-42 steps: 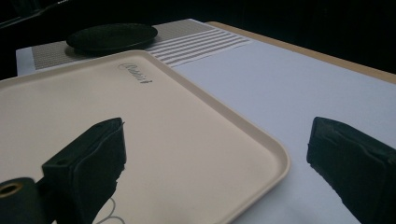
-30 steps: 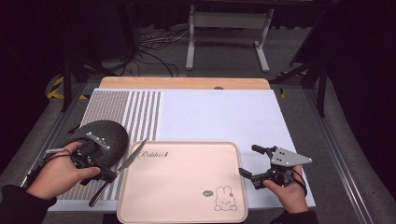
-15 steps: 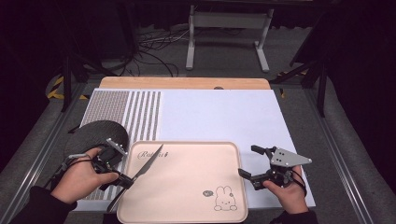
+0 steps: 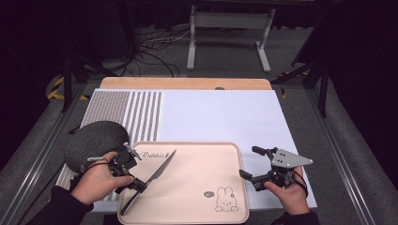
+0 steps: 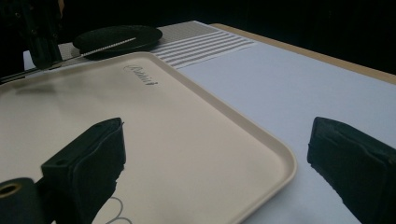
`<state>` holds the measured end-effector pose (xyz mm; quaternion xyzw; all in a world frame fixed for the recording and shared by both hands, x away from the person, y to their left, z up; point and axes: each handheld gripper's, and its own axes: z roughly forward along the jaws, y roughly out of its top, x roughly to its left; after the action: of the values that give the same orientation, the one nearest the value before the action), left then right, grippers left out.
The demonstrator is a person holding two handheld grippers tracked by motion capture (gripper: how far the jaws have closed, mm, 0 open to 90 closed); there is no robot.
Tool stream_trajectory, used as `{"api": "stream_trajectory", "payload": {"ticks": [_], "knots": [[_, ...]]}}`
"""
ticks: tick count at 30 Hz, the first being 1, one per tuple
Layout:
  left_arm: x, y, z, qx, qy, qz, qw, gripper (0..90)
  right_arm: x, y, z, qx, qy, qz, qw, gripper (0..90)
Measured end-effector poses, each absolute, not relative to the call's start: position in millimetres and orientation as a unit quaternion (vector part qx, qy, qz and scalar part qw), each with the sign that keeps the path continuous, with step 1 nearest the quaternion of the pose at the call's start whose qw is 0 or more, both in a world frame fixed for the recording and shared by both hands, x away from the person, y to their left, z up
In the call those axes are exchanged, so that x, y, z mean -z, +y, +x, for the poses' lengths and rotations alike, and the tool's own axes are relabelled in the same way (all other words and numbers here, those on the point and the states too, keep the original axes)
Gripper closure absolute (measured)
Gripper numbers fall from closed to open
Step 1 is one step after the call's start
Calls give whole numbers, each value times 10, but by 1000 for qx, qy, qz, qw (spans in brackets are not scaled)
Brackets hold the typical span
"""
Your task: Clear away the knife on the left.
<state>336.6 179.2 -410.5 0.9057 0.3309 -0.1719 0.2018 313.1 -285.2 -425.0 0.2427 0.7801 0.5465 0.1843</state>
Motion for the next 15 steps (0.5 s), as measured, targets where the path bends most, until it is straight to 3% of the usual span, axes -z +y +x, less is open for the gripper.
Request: {"api": "stream_trajectory", "payload": {"ticks": [15], "knots": [[4296, 1751, 3412, 170, 356, 901, 181, 801, 4259, -2852, 3133, -545, 782, 242, 182, 50]]}}
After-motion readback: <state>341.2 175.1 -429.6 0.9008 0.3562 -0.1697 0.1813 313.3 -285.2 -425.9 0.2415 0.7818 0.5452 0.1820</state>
